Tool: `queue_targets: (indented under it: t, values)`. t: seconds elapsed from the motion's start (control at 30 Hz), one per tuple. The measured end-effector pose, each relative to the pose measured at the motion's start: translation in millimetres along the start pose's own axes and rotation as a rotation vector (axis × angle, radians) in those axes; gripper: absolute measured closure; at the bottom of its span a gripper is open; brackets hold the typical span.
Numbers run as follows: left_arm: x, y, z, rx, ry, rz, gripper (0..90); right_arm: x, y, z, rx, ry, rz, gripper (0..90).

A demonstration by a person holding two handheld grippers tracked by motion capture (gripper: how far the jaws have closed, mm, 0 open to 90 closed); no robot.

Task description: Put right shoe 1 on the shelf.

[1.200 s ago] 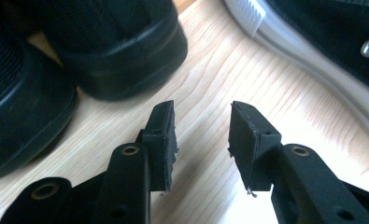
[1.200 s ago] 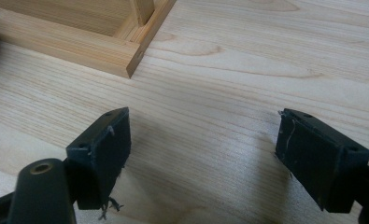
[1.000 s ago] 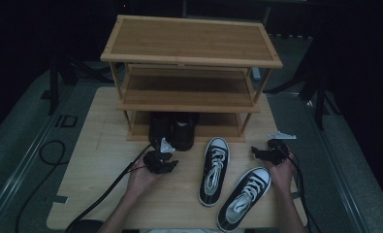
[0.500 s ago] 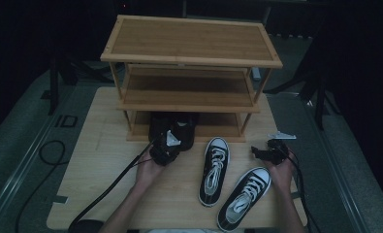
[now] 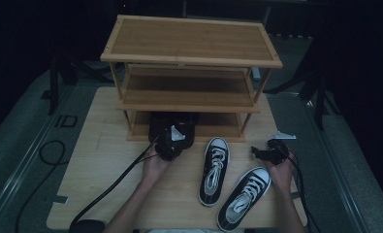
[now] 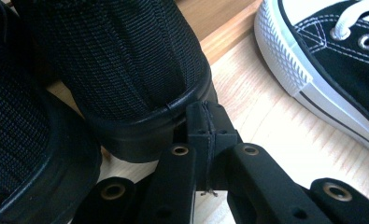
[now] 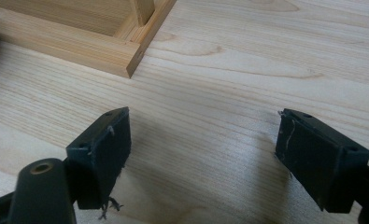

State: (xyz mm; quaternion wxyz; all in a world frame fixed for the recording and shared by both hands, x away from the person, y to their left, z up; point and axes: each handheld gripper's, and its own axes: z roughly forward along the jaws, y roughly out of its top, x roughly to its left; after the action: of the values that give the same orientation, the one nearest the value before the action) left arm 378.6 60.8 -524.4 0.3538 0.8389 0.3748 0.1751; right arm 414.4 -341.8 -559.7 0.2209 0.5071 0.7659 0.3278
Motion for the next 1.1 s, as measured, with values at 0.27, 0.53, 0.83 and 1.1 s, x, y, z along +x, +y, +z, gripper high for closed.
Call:
queue_targets:
  t: [0.27, 0.53, 0.83, 1.1]
  values:
    - [3.5, -0.4, -0.2, 0.018, -0.003, -0.014, 86.6, 0.0, 0.0, 0.0, 0.000, 0.000, 0.000, 17.9]
    - [-4.2, -21.7, -7.3, 0.042, -0.057, 0.032, 77.3, 0.0, 0.0, 0.0, 0.000, 0.001, 0.000, 17.9]
    - [5.5, -43.9, -8.9, 0.057, -0.102, -0.024, 69.0, -0.1, 0.1, 0.1, 0.000, 0.001, 0.001, 17.9]
    - [5.5, -52.6, -10.4, 0.026, -0.120, -0.026, 64.0, -0.1, 0.1, 0.1, 0.000, 0.001, 0.001, 17.9]
